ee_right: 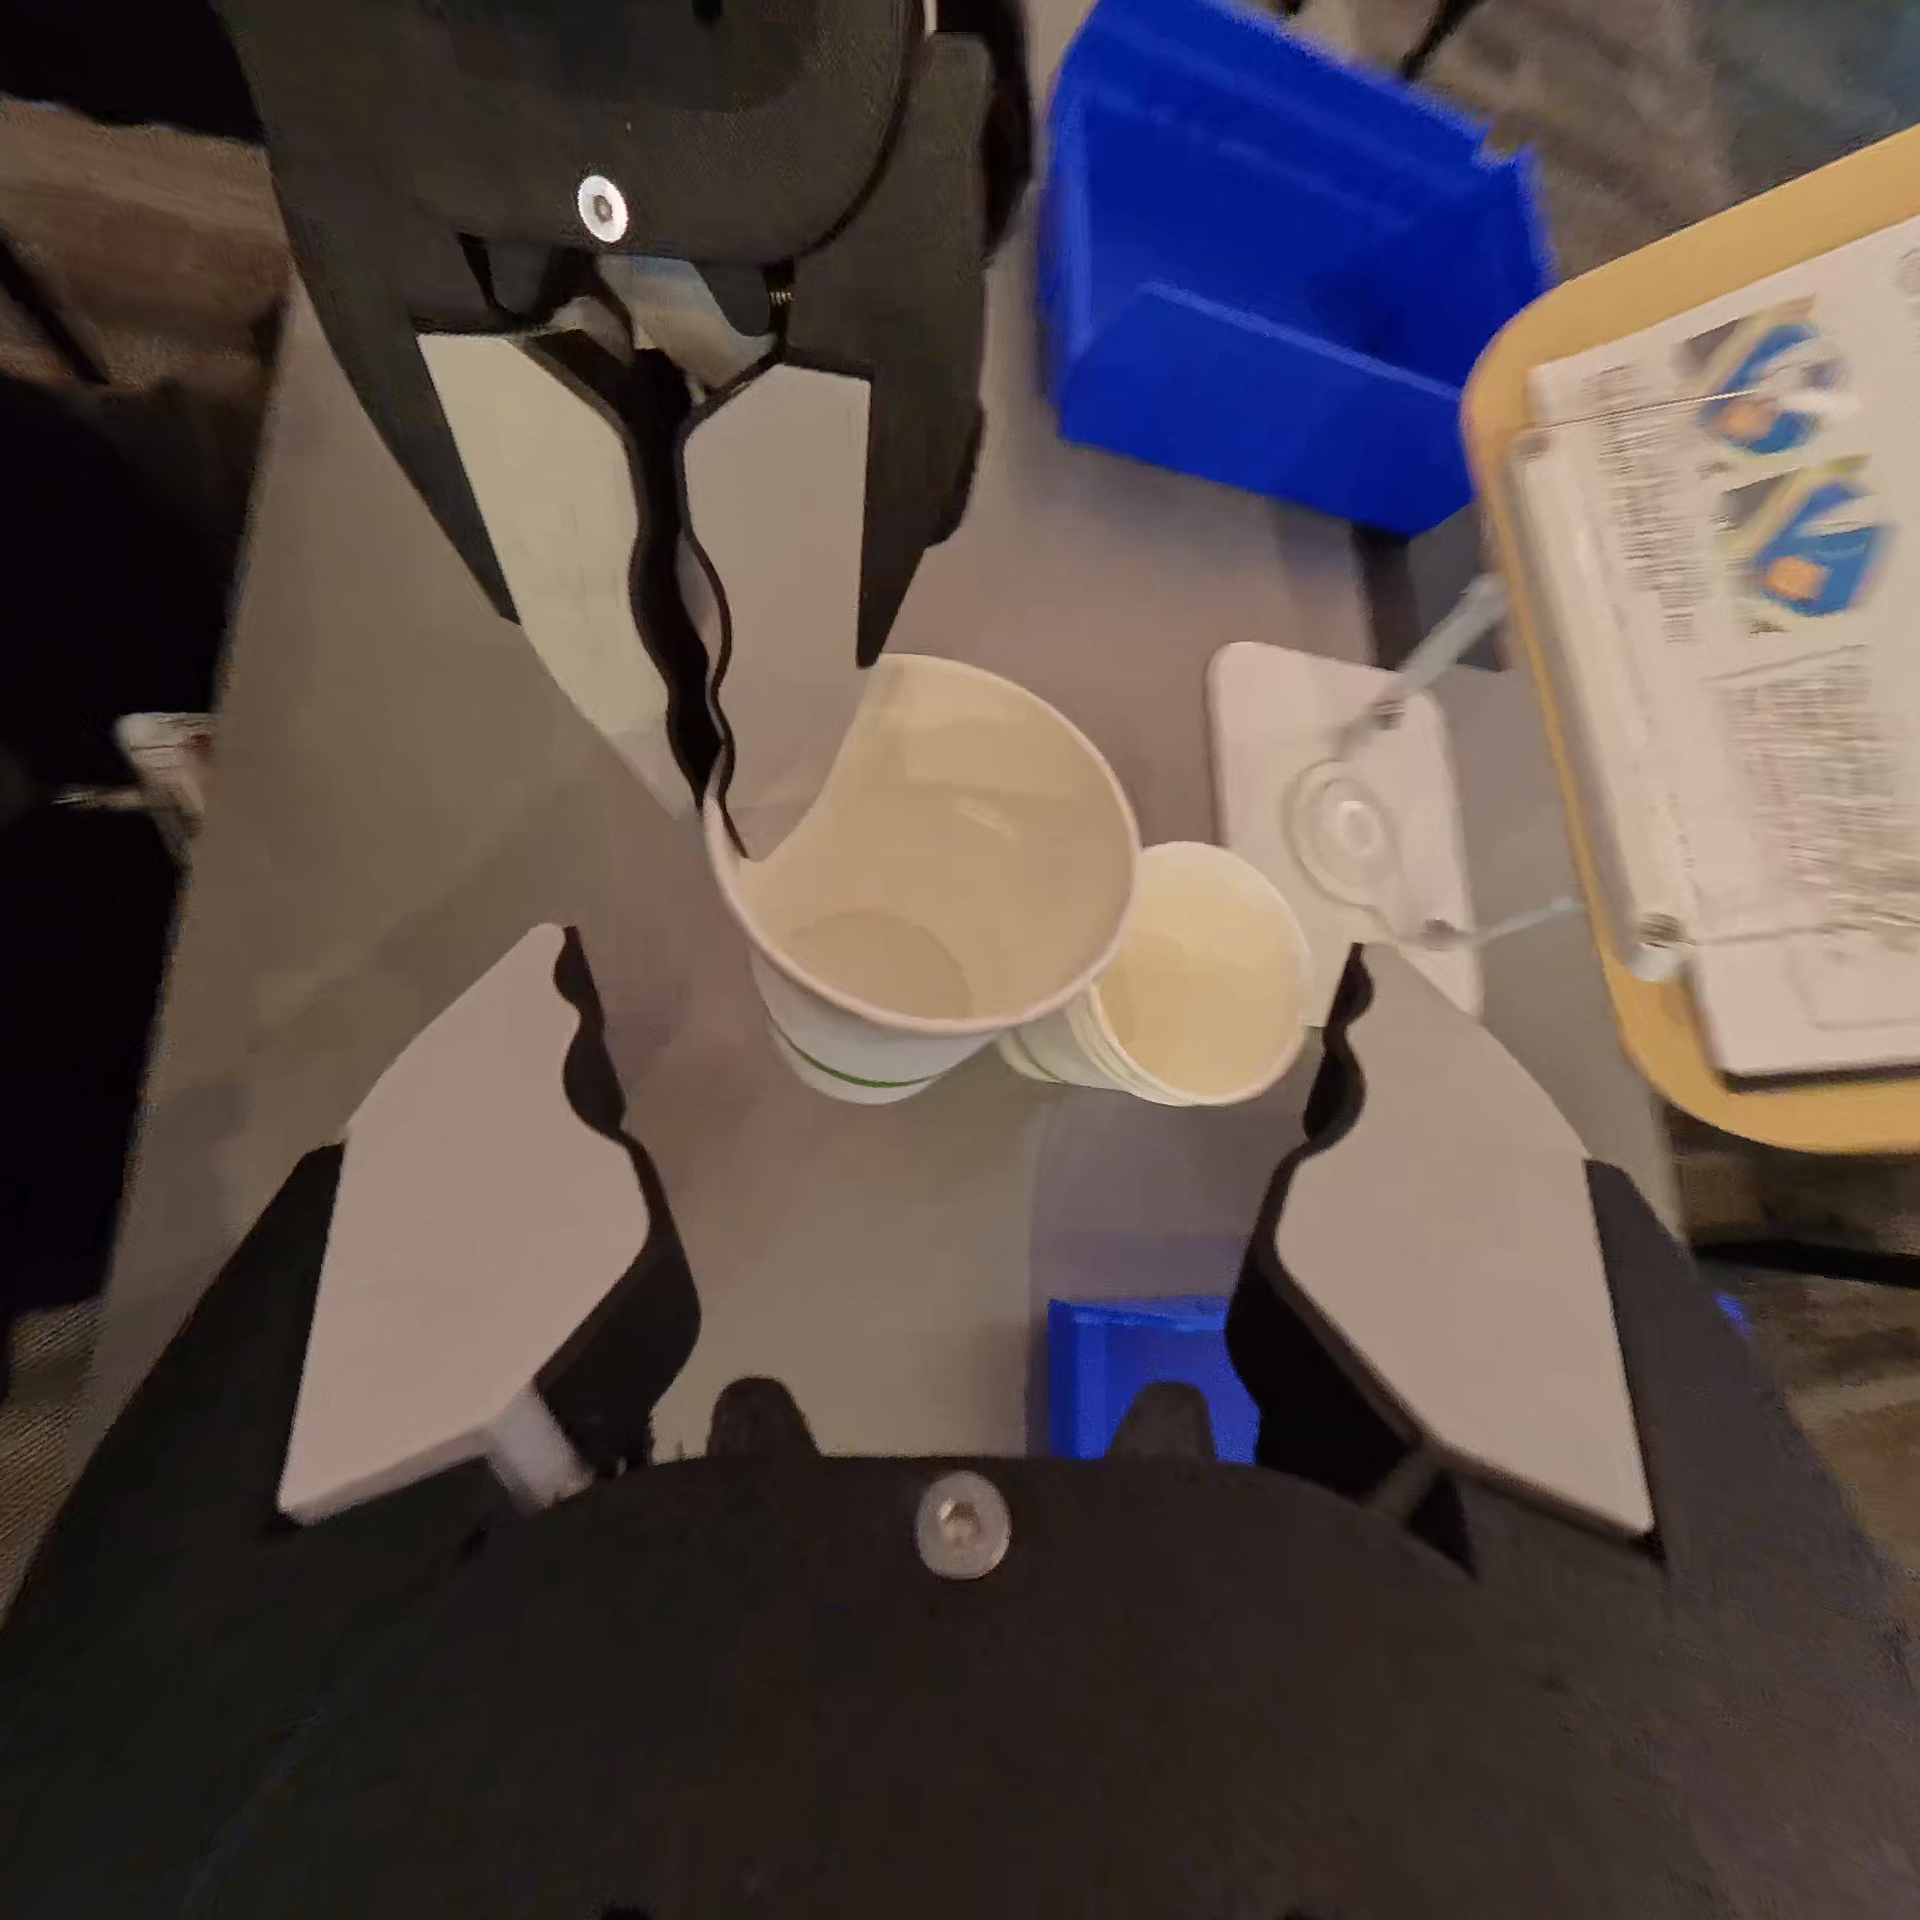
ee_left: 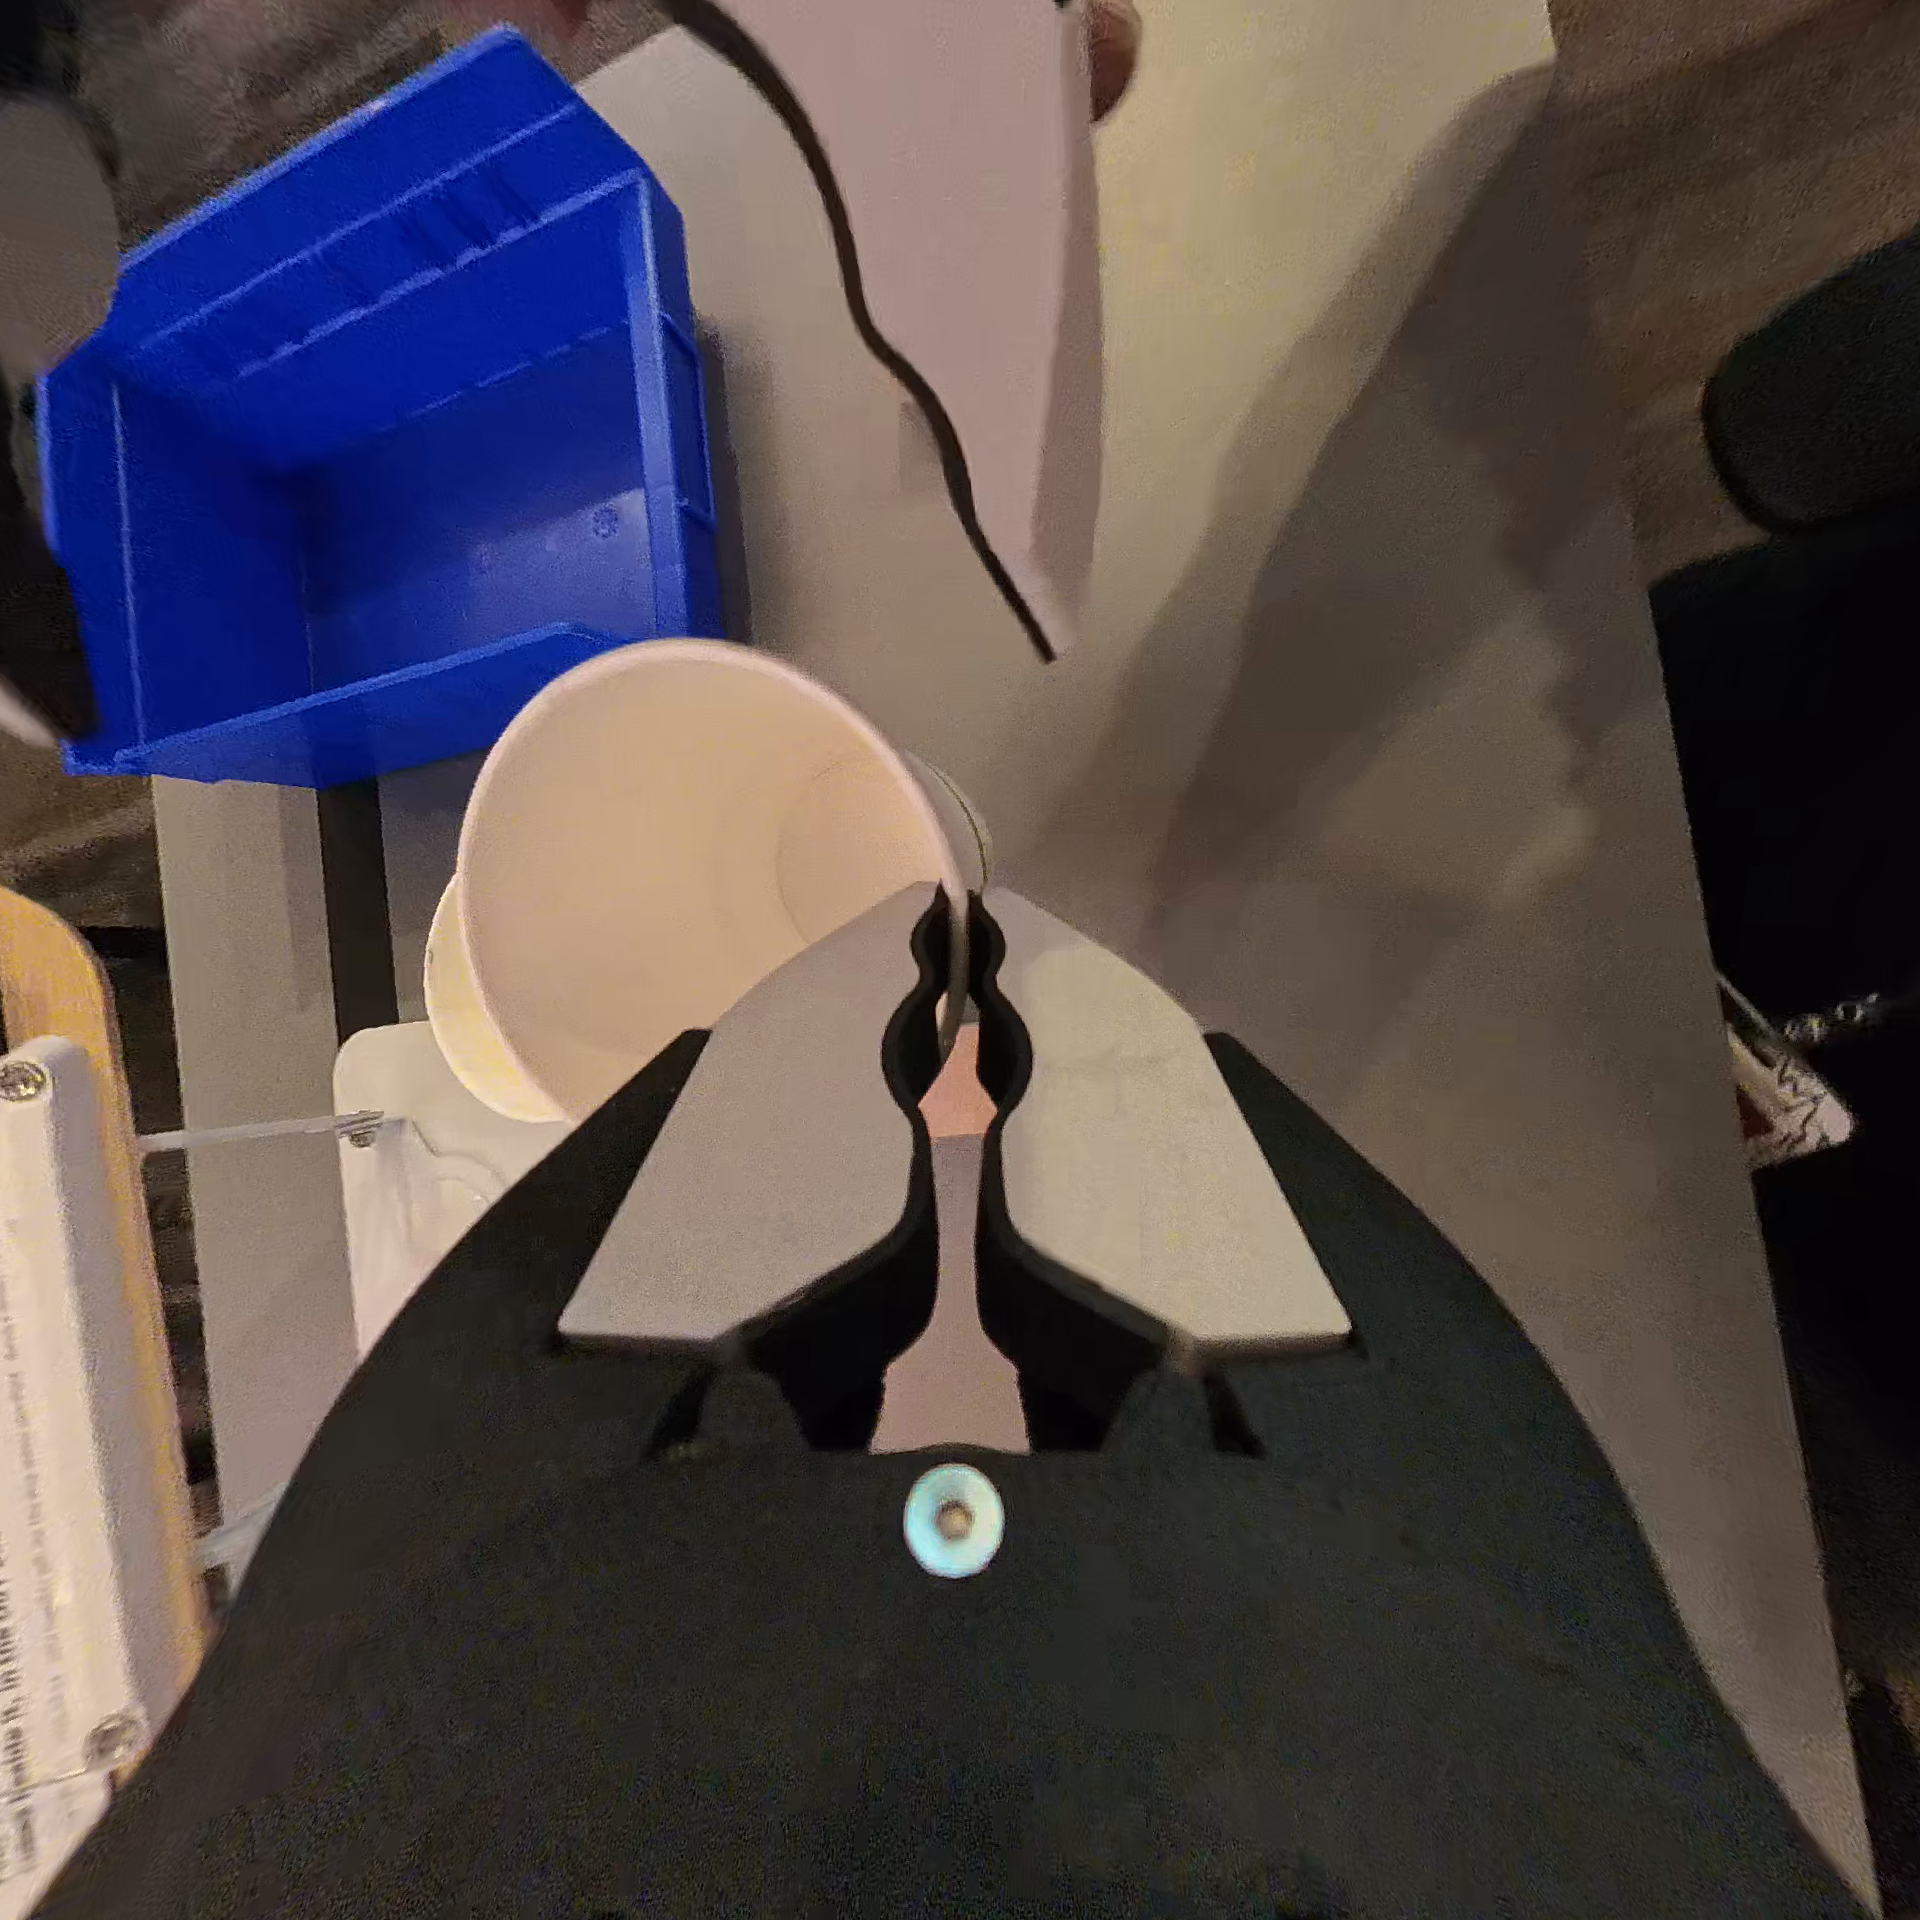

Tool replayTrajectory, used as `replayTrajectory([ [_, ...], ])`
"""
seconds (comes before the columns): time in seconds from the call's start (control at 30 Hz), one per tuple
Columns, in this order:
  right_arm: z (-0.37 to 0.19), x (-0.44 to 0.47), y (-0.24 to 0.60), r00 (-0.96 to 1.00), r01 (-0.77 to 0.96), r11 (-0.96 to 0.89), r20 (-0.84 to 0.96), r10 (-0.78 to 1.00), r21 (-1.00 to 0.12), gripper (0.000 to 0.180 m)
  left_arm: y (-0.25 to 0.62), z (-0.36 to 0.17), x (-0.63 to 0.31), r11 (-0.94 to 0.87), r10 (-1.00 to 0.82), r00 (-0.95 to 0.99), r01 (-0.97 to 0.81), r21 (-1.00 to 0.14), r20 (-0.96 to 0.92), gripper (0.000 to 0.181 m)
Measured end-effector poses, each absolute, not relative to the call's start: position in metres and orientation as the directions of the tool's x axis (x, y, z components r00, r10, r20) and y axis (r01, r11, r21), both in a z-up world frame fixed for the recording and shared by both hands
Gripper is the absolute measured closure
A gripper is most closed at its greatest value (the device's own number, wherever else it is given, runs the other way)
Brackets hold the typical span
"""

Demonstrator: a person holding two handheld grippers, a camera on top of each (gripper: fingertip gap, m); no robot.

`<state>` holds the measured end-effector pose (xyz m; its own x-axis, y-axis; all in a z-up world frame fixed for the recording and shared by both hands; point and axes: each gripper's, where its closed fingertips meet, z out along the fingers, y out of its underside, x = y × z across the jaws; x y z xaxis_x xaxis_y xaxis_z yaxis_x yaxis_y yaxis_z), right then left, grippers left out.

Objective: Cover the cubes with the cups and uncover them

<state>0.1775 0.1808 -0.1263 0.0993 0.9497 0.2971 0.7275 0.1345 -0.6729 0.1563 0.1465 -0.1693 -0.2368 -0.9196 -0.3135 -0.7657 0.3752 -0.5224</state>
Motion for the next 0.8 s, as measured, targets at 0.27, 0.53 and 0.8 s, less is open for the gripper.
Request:
replayTrajectory([
  [0.27, -0.156, 0.151, 0.162, -0.165, 0.628, 0.134, 0.037, 0.986, -0.767, 0.059, 0.131, -0.159, 0.164, 0.483, -0.872, -0.349, -0.722, -0.495, -0.342, 0.179],
  [0.53, -0.154, 0.152, 0.164, -0.16, 0.542, 0.121, 0.04, 0.986, -0.831, 0.069, 0.134, -0.161, 0.165, 0.474, -0.877, -0.34, -0.724, -0.501, -0.338, 0.169],
  [0.8, -0.105, 0.177, 0.227, 0.137, 0.361, 0.083, 0.141, 0.981, -0.929, 0.07, 0.17, -0.088, 0.14, 0.393, -0.859, 0.067, -0.547, -0.739, -0.507, 0.146],
])
